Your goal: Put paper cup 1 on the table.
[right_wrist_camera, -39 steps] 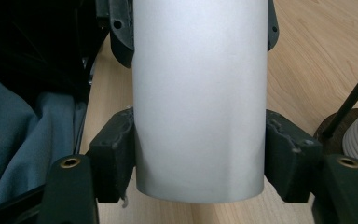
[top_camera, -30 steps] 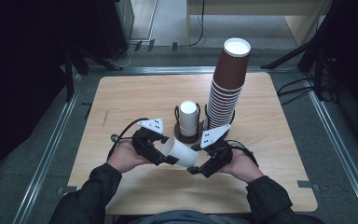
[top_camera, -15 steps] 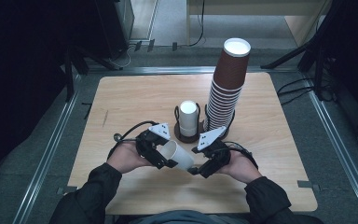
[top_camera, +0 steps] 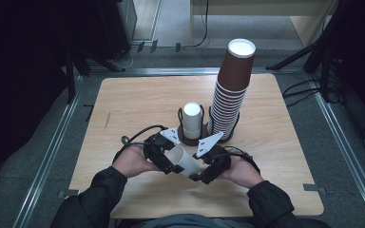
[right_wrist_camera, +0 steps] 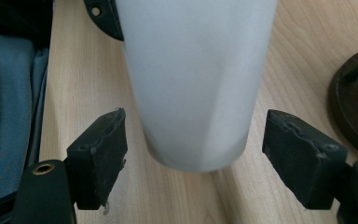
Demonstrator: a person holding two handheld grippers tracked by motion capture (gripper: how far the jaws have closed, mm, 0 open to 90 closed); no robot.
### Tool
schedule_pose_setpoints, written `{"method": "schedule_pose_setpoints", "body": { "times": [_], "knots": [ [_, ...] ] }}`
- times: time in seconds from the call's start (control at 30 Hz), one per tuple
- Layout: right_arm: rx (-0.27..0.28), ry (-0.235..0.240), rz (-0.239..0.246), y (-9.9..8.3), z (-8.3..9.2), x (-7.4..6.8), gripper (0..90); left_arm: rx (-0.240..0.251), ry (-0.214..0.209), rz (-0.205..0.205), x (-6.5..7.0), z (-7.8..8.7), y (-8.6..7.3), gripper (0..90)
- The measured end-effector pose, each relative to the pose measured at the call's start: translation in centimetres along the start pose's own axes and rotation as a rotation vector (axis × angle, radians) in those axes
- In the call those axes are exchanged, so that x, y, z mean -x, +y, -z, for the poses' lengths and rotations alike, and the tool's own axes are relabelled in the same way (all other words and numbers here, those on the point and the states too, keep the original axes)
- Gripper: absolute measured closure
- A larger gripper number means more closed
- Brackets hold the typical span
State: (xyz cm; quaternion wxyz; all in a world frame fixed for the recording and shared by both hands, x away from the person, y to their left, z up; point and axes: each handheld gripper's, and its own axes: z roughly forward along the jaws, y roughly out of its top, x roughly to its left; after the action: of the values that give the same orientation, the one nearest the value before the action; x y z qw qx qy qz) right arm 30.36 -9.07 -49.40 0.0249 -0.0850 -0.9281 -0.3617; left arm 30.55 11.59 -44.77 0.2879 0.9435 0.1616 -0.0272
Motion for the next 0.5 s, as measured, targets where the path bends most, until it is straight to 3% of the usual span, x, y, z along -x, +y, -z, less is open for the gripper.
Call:
{"method": "schedule_pose_setpoints", "body": {
  "times": [0.5],
  "knots": [
    [0.027, 0.048, 0.008, 0.43, -0.69, -0.46, 29.5, -0.002, -0.020, -0.013, 0.51, -0.27, 0.46, 22.9]
  ]
}}
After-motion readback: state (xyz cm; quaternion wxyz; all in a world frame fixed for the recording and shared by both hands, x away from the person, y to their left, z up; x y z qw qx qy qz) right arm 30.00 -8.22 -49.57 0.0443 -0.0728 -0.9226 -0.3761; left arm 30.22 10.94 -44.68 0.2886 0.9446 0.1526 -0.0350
